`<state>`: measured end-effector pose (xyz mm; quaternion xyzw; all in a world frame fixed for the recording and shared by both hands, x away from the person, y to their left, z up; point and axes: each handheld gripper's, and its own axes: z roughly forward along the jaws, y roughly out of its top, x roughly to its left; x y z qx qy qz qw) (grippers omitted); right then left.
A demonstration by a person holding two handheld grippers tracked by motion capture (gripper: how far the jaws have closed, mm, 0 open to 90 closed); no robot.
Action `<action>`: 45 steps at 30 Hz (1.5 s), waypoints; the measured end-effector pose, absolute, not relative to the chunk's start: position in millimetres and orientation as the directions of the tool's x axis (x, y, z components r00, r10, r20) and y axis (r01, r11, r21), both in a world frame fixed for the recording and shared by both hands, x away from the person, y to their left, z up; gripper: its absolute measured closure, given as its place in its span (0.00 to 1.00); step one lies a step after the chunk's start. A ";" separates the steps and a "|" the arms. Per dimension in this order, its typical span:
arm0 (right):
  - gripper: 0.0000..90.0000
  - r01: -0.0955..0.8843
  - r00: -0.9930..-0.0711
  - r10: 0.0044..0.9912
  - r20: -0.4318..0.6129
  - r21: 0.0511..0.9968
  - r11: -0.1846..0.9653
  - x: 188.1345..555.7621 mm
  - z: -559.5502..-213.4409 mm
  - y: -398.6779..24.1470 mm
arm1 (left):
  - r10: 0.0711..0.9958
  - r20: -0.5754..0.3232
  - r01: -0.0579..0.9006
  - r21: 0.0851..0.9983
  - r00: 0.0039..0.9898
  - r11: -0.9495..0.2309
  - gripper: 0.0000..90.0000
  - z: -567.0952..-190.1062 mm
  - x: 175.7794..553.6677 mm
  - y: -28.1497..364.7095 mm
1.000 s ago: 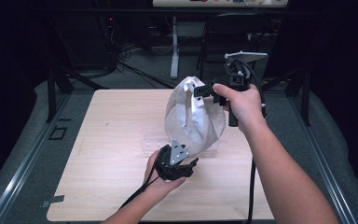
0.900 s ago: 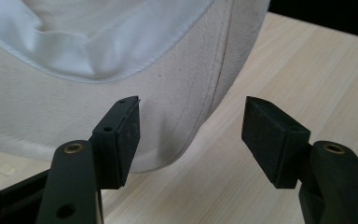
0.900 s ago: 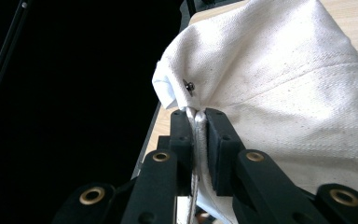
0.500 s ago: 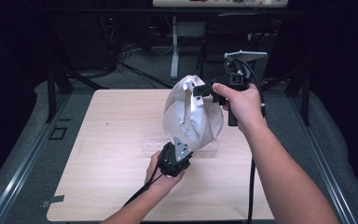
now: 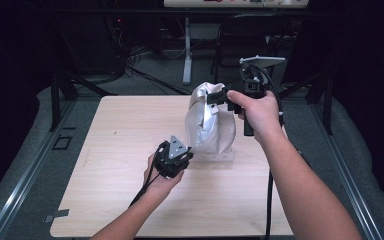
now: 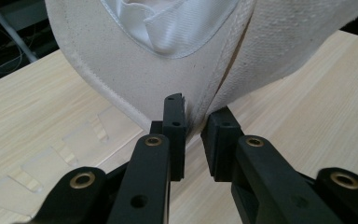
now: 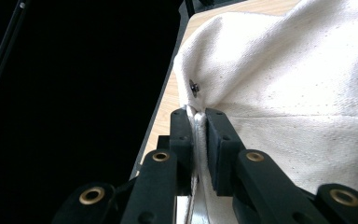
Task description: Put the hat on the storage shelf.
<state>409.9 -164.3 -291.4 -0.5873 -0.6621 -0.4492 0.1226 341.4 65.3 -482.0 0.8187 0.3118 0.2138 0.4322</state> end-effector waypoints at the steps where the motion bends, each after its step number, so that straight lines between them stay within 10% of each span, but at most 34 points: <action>1: 0.91 0.888 -0.281 0.666 0.691 0.450 -0.093 410.2 -292.0 -164.8 | 0.693 0.081 0.321 0.844 0.716 -0.430 0.90 -482.6 342.8 66.6; 45: 0.91 0.920 -0.251 0.665 0.704 0.387 -0.062 419.1 -332.4 -151.8 | 0.722 -0.022 0.437 0.808 0.692 -0.394 0.95 -522.1 355.1 75.8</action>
